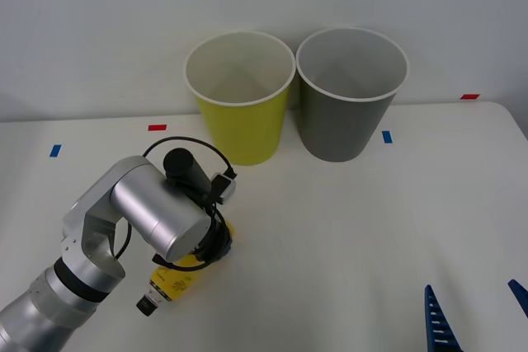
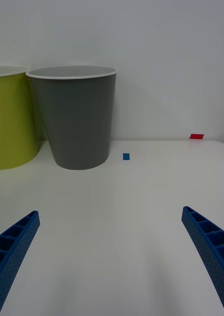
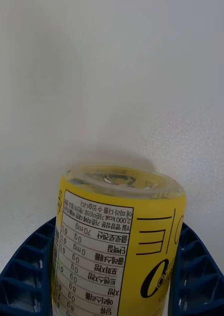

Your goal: Put cans in the gray bin and PET bottles in the light green bin.

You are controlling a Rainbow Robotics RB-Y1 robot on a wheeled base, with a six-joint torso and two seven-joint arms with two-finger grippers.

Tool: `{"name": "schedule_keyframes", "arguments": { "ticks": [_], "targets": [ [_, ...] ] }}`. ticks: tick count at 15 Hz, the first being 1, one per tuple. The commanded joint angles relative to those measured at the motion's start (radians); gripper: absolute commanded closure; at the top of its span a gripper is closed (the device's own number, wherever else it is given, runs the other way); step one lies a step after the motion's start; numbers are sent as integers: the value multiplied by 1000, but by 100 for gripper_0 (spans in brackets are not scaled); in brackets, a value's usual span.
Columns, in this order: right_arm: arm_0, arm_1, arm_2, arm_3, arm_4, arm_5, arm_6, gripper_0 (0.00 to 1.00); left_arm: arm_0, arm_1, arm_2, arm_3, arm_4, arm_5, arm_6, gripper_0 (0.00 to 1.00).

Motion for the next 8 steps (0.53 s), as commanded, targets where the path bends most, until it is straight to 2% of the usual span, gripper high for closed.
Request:
{"name": "schedule_keyframes", "arguments": {
  "ticks": [1, 5, 8],
  "targets": [
    [0, 0, 0, 0, 0, 0, 0, 0, 0, 10, 0, -12, 31, 0, -6, 100],
    [0, 0, 0, 0, 0, 0, 0, 0, 0, 20, 0, -63, 37, 6, 2, 100],
    [0, 0, 0, 0, 0, 0, 0, 0, 0, 57, 1, -164, 37, 4, 3, 100]
  ]
}}
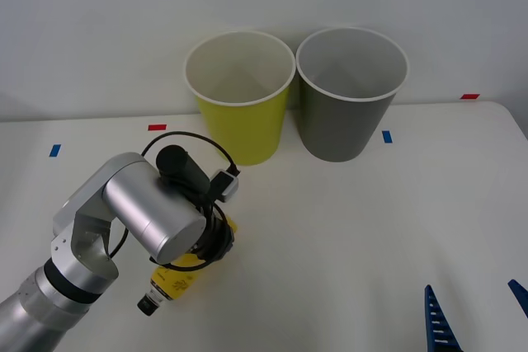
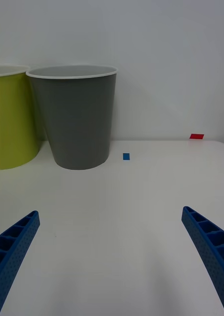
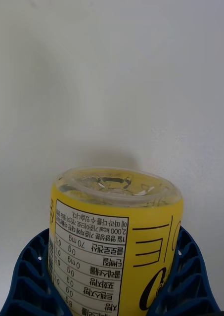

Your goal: Put cans in the gray bin and PET bottles in the light green bin.

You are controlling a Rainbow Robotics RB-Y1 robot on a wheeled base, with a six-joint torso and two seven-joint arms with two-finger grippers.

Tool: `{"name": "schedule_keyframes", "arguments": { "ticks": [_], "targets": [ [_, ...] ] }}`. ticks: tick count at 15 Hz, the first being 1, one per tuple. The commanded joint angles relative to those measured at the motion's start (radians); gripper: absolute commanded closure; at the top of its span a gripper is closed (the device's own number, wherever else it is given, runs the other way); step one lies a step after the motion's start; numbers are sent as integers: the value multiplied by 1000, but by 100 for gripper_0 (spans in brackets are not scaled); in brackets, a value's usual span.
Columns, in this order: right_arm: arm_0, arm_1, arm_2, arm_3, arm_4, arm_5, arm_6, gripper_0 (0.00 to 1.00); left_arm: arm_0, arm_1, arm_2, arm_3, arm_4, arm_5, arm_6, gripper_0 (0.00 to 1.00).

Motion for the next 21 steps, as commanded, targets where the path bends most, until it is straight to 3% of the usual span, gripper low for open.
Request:
{"name": "schedule_keyframes", "arguments": {
  "ticks": [1, 4, 8, 12, 19, 21],
  "targets": [
    [0, 0, 0, 0, 0, 0, 0, 0, 3, 42, 1, -120, -12, -7, 4, 100],
    [0, 0, 0, 0, 0, 0, 0, 0, 80, 71, 33, -249, -47, -140, -10, 100],
    [0, 0, 0, 0, 0, 0, 0, 0, 161, 109, 116, -455, -30, -174, -24, 100],
    [0, 0, 0, 0, 0, 0, 0, 0, 238, 140, 322, -603, 142, -214, -135, 100],
    [0, 0, 0, 0, 0, 0, 0, 0, 242, 149, 558, -658, 382, -295, -158, 100],
    [0, 0, 0, 0, 0, 0, 0, 0, 241, 109, 646, -658, 453, -317, -165, 100]
  ]
}}
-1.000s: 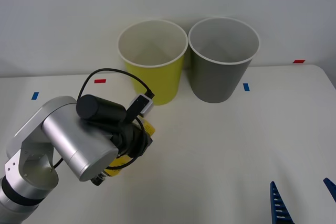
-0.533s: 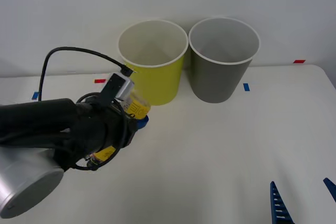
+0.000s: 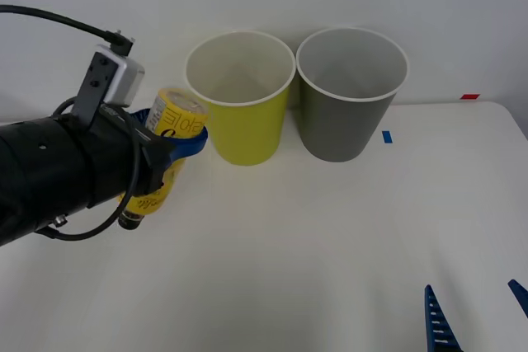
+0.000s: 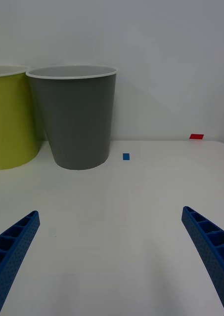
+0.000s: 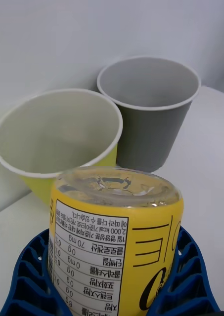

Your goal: Put cans in the gray bin and PET bottles in the light green bin.

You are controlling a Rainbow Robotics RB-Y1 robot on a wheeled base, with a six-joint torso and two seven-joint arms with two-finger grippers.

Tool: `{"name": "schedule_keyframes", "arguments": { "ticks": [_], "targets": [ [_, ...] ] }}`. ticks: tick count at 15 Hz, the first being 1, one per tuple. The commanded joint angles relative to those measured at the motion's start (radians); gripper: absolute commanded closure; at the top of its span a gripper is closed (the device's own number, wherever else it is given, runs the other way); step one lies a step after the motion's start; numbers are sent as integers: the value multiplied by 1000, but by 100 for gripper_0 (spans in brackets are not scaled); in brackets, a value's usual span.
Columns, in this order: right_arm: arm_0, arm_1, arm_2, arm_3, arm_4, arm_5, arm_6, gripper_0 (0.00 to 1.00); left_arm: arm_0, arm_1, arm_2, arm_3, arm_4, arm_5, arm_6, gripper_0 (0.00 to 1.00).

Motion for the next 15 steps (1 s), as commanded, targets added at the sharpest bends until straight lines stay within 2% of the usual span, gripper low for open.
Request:
{"name": "schedule_keyframes", "arguments": {
  "ticks": [1, 3, 8, 11, 15],
  "targets": [
    [0, 0, 0, 0, 0, 0, 0, 0, -5, -55, 120, -1, 107, -42, -15, 100],
    [0, 0, 0, 0, 0, 0, 0, 0, -34, -70, 177, -1, 153, -44, -32, 100],
    [0, 0, 0, 0, 0, 0, 0, 0, -112, -72, 172, -1, 113, -82, -33, 100],
    [0, 0, 0, 0, 0, 0, 0, 0, -176, -93, 128, -1, 33, -84, -15, 100],
    [0, 0, 0, 0, 0, 0, 0, 0, -276, -104, -13, 65, -119, -159, 16, 100]
  ]
}}
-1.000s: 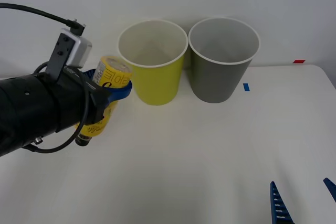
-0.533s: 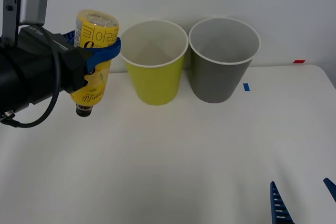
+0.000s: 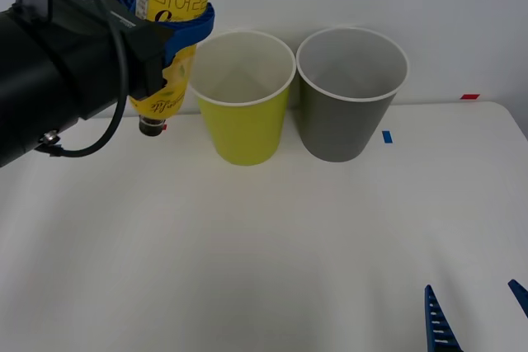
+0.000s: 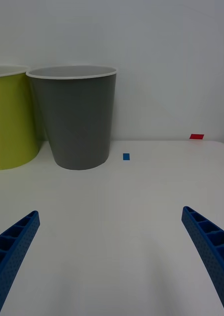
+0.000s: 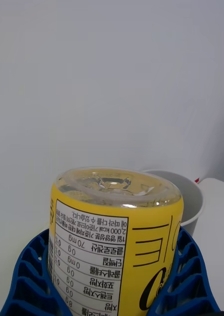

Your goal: Put cans in the gray bin and PET bottles in the light green bin.

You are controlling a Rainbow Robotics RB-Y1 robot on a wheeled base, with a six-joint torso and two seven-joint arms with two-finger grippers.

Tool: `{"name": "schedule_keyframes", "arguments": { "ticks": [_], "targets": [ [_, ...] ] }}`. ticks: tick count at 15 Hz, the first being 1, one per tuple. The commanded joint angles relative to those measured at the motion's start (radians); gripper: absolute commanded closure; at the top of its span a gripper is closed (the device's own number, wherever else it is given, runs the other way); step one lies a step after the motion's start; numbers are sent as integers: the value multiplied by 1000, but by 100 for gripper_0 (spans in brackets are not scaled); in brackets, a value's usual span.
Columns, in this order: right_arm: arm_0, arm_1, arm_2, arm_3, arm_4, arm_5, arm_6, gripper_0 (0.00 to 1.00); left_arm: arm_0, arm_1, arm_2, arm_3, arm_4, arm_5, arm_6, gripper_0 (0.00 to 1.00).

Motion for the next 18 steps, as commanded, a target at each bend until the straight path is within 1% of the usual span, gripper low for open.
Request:
{"name": "schedule_keyframes", "arguments": {
  "ticks": [1, 2, 4, 8, 10, 14, 15, 18],
  "targets": [
    [0, 0, 0, 0, 0, 0, 0, 0, -70, -6, -94, 50, -100, -36, 29, 100],
    [0, 0, 0, 0, 0, 0, 0, 0, -84, -6, -113, 59, -122, -36, 38, 100],
    [0, 0, 0, 0, 0, 0, 0, 0, -116, -10, -126, 85, -128, -39, 56, 100],
    [0, 0, 0, 0, 0, 0, 0, 0, -147, -12, -149, 157, -145, -108, 75, 100],
    [0, 0, 0, 0, 0, 0, 0, 0, -148, -10, -151, 212, -142, -194, 75, 100],
    [0, 0, 0, 0, 0, 0, 0, 0, -171, 1, -186, 300, -157, -313, 78, 100],
    [0, 0, 0, 0, 0, 0, 0, 0, -182, 4, -205, 337, -169, -366, 79, 100],
    [0, 0, 0, 0, 0, 0, 0, 0, -217, 13, -254, 453, -169, -508, 79, 100]
  ]
}}
